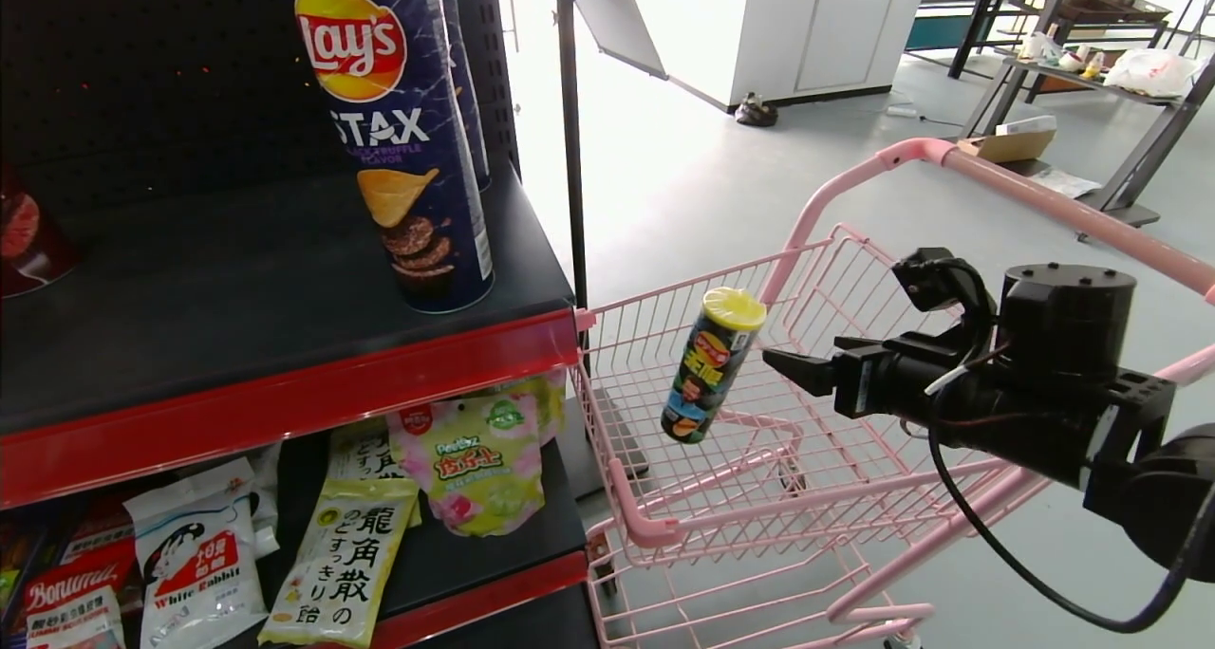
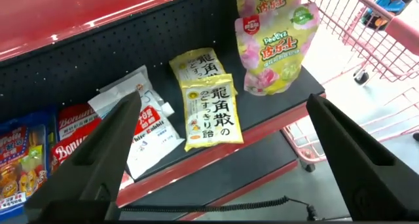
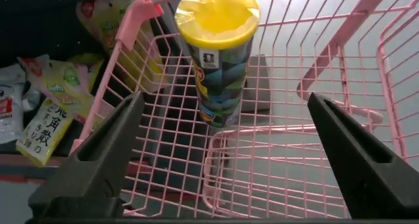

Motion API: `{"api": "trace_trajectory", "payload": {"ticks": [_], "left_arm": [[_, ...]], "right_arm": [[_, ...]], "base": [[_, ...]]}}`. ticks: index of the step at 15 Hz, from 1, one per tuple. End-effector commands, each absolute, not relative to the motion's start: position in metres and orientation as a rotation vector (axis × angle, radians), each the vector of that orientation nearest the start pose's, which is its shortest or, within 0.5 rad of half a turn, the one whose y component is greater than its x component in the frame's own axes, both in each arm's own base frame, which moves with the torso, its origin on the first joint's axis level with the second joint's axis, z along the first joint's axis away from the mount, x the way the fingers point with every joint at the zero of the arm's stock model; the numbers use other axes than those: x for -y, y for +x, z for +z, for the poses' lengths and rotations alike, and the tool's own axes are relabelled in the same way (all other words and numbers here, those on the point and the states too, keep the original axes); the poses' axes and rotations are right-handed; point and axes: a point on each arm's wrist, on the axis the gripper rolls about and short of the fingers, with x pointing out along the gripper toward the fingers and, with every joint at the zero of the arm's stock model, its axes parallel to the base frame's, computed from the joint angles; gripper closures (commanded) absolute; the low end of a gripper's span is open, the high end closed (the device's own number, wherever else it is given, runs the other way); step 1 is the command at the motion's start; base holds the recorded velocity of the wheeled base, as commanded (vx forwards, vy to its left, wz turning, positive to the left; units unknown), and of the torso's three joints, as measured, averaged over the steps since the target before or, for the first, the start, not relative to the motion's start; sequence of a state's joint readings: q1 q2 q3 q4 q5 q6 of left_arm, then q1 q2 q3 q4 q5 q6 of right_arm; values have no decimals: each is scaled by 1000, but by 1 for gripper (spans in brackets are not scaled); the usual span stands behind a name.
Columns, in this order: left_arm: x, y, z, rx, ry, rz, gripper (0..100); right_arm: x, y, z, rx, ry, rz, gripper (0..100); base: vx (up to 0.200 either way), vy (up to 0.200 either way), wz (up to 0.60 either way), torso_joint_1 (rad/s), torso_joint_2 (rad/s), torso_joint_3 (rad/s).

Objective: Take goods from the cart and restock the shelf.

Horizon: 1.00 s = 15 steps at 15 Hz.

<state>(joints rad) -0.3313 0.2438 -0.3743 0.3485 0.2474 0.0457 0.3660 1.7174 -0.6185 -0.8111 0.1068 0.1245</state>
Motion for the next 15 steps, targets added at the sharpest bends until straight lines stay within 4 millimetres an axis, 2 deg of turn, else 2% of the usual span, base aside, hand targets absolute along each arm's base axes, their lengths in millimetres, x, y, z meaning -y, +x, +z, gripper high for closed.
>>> {"api": "trace_trajectory", "payload": {"ticks": [1,4,9,15], "left_arm": [[-13,-22,152,-220,112,-88,0],[-13,-22,154,-217,116,-86,0],[-13,-21,154,-226,123,-75,0],[-13,-18,155,-242,129,-69,0]], "right_arm": [[-110,281,129,-362,81,463,0],[-120,303,122,-342,87,488,0],[-127,318,106,-376,88,519,0],[-136,351,84,-393,92,521,0]], "base": [[0,0,0,0,0,0],[0,0,0,0,0,0],[0,0,0,0,0,0],[0,0,0,0,0,0]]}}
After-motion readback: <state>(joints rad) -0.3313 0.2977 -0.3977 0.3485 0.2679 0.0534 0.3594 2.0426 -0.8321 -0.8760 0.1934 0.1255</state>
